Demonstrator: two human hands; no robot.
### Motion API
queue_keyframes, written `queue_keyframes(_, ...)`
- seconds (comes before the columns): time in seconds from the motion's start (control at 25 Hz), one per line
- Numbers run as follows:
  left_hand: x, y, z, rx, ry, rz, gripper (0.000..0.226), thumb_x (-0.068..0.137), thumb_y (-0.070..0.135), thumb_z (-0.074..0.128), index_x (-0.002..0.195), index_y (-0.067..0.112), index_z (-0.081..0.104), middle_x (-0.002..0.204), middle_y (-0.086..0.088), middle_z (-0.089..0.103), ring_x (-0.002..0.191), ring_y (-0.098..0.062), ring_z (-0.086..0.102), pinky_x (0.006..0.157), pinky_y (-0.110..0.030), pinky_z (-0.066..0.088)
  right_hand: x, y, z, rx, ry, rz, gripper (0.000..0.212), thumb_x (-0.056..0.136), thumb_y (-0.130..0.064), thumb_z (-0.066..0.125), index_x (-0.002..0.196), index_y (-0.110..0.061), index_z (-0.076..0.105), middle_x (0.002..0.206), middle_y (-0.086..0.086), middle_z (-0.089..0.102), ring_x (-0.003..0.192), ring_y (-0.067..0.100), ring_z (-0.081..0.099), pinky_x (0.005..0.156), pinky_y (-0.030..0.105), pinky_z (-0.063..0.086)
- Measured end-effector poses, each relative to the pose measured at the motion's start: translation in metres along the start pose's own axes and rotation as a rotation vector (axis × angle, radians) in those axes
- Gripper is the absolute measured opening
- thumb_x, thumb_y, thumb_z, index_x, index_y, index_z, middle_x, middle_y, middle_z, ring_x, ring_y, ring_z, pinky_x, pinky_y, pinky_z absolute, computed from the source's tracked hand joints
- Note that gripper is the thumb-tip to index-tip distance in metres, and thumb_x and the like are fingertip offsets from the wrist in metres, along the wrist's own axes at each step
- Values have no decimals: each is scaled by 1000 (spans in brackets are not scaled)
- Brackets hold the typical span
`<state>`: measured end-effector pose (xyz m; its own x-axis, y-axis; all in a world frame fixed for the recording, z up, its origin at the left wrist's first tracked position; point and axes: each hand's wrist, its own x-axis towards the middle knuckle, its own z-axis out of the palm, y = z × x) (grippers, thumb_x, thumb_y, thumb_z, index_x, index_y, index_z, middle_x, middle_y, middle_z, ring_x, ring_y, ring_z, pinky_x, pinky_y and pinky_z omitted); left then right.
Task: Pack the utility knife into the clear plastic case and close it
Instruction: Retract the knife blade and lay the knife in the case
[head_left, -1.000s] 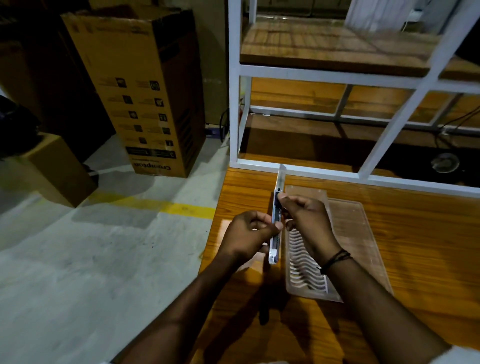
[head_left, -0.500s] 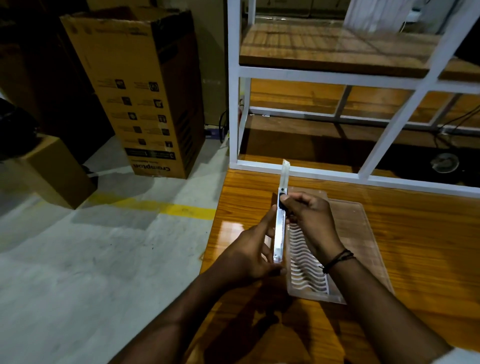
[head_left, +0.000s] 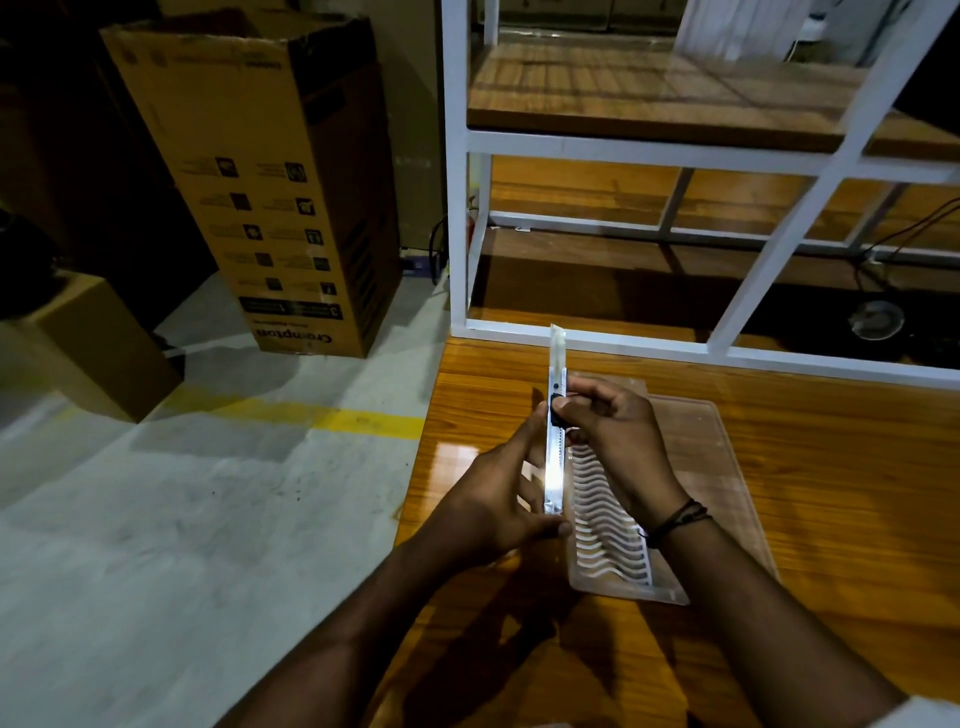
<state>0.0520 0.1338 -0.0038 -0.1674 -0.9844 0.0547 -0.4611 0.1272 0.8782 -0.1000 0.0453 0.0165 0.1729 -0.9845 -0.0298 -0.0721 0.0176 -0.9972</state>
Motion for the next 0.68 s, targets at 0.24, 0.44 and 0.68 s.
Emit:
queue_keyframes(0.24,1,-1,0,21,3,12,124,73,24,92,156,47,3,112,11,62,76,-6,68,65,-21,60,-4,2,0,-20,-28,2,42,90,-9,69,131,-11,63,103,9,77,92,20,76,78,39,59)
queue_keyframes(0.44,4,2,-4,6,23,-2,125,72,20,93,162,35,9,106,15,63,73,-4,69,65,-20,59,-10,1,1,-41,-54,-16,43,90,-7,68,132,-16,63,99,11,76,93,23,74,72,32,60)
queue_keyframes(0.68,3,8,-8,-9,25,-15,123,69,18,94,156,45,12,100,15,66,71,-5,72,65,-21,60,-17,-1,1,-46,-69,-24,49,90,-3,67,136,-18,60,98,13,74,91,22,74,73,28,61)
